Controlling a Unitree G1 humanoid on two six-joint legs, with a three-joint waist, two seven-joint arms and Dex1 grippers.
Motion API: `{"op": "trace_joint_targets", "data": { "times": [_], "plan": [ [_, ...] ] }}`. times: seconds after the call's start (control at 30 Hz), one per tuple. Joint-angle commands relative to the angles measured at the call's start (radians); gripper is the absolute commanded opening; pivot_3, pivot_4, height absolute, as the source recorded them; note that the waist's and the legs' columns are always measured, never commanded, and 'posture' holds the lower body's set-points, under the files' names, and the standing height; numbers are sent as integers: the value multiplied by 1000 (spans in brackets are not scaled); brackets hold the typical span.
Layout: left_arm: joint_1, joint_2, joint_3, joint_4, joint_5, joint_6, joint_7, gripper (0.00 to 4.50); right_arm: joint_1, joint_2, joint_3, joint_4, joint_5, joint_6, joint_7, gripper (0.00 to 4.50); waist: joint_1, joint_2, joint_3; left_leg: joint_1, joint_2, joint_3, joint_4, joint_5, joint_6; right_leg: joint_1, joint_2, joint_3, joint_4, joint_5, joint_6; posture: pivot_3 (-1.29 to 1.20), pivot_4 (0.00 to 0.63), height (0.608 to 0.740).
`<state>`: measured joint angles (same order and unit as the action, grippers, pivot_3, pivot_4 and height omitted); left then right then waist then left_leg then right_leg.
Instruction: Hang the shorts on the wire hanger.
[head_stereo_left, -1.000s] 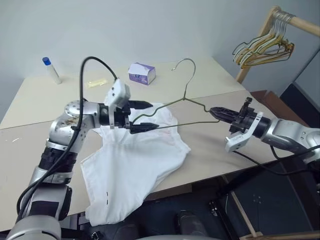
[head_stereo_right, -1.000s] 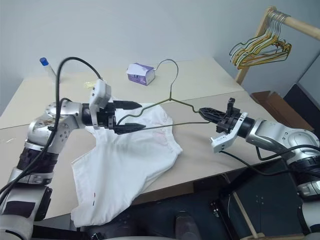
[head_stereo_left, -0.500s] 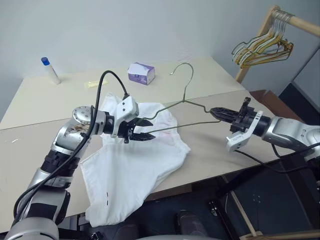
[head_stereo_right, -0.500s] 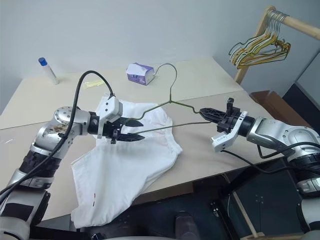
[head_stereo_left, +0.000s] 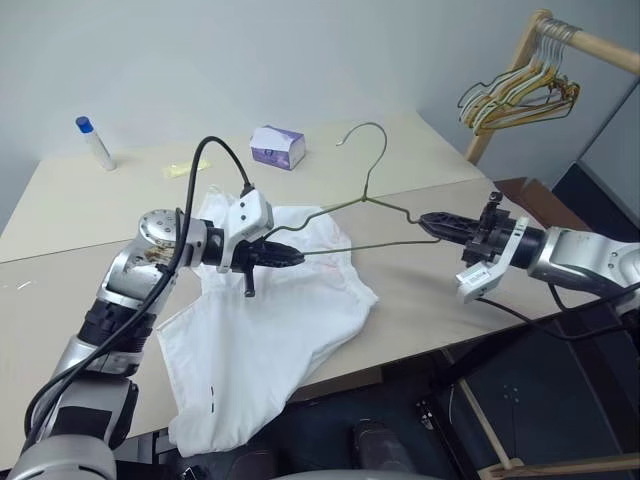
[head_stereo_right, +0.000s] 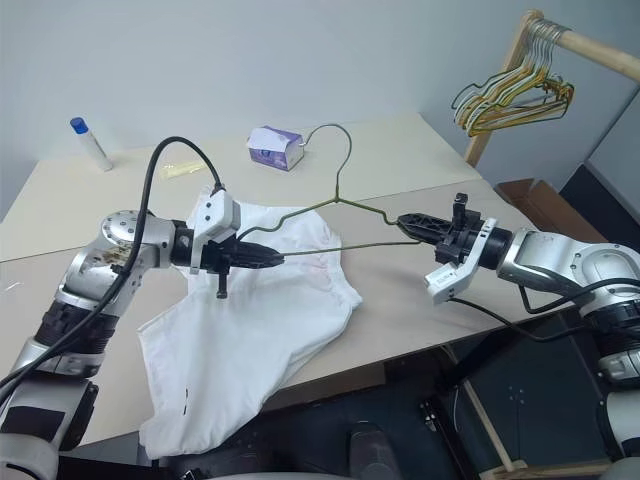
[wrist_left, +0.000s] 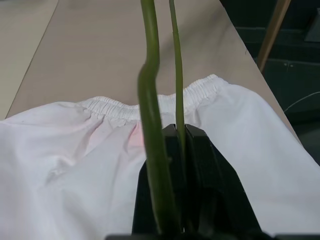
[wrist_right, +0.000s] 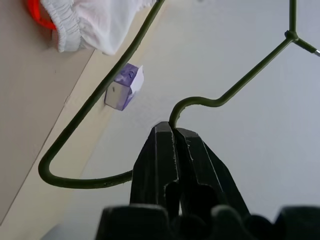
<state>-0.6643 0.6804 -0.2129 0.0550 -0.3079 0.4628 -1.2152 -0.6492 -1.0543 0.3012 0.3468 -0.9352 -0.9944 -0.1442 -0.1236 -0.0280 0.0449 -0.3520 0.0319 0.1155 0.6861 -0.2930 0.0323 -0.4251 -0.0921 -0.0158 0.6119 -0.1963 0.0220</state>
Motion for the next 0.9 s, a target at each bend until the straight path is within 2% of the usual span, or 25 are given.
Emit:
{"op": "trace_joint_targets", "data": {
  "times": [0.03, 0.17, 0.23, 0.3, 0.37, 0.4, 0.5, 0.57, 0.63, 0.9],
  "plan": [
    [-3, -10, 23, -14, 7, -23, 16, 0, -13, -24, -41, -16, 107, -58, 32, 1466, -1, 0, 0, 0, 0, 0, 0, 0, 0, 0, 0, 0, 0, 0, 0, -91, 0, 740],
    [20, -11, 50, -26, 4, -30, 48, 0, 39, -34, -25, -21, 329, -94, 160, 2863, 0, 0, 0, 0, 0, 0, 0, 0, 0, 0, 0, 0, 0, 0, 0, -81, 0, 740],
    [36, -5, 58, -35, 5, -52, 51, 0, 75, -44, -8, -38, 494, -63, 264, 3586, 0, 0, 0, 0, 1, 0, 0, -1, 2, 1, 0, 0, -1, 0, 0, -69, 0, 740],
    [52, 7, 60, -38, 27, -89, 59, 0, 136, -66, 11, -105, 752, 39, 429, 4316, 2, 0, 0, 0, 1, 0, 0, -2, 3, 1, -1, 0, -1, 0, 1, -63, 0, 740],
    [67, 14, 59, -29, 60, -161, 67, 0, 197, -93, 14, -199, 1008, 190, 606, 4454, 5, 0, 0, 1, 1, 0, 0, -3, 5, 2, -1, 0, -1, 1, 1, -54, 0, 740],
    [80, 17, 64, -15, 79, -248, 63, 0, 217, -110, 4, -263, 1158, 340, 712, 4454, 6, 0, 0, 1, 1, -1, 0, -3, 5, 2, -1, 0, -1, 1, 1, -51, 0, 740],
    [99, 16, 80, 16, 98, -404, 48, 0, 216, -122, -34, -371, 1417, 697, 910, 4454, 10, 0, 0, 4, 2, 0, 1, -4, 8, 4, -1, 1, 0, 2, 1, -37, 0, 740],
    [98, 9, 91, 28, 82, -429, 42, 0, 186, -114, -46, -396, 1469, 859, 997, 4454, 19, 0, 0, 4, 2, 0, 2, -5, 8, 4, -1, 0, 0, 4, -1, -28, 0, 740],
    [98, 4, 95, 31, 68, -442, 33, 0, 132, -105, -24, -404, 1439, 1023, 1061, 4454, 31, 1, 0, 4, 4, 0, 5, -5, 9, 4, 0, -1, 1, 5, -2, -27, 0, 740],
    [98, 2, 100, 23, 45, -451, -11, 0, 8, 40, 0, -349, 1288, 1236, 1190, 4454, 75, 2, -1, -3, 2, 0, 9, -5, 9, -1, 1, -4, 2, 5, -1, -10, 0, 740]
  ]
}}
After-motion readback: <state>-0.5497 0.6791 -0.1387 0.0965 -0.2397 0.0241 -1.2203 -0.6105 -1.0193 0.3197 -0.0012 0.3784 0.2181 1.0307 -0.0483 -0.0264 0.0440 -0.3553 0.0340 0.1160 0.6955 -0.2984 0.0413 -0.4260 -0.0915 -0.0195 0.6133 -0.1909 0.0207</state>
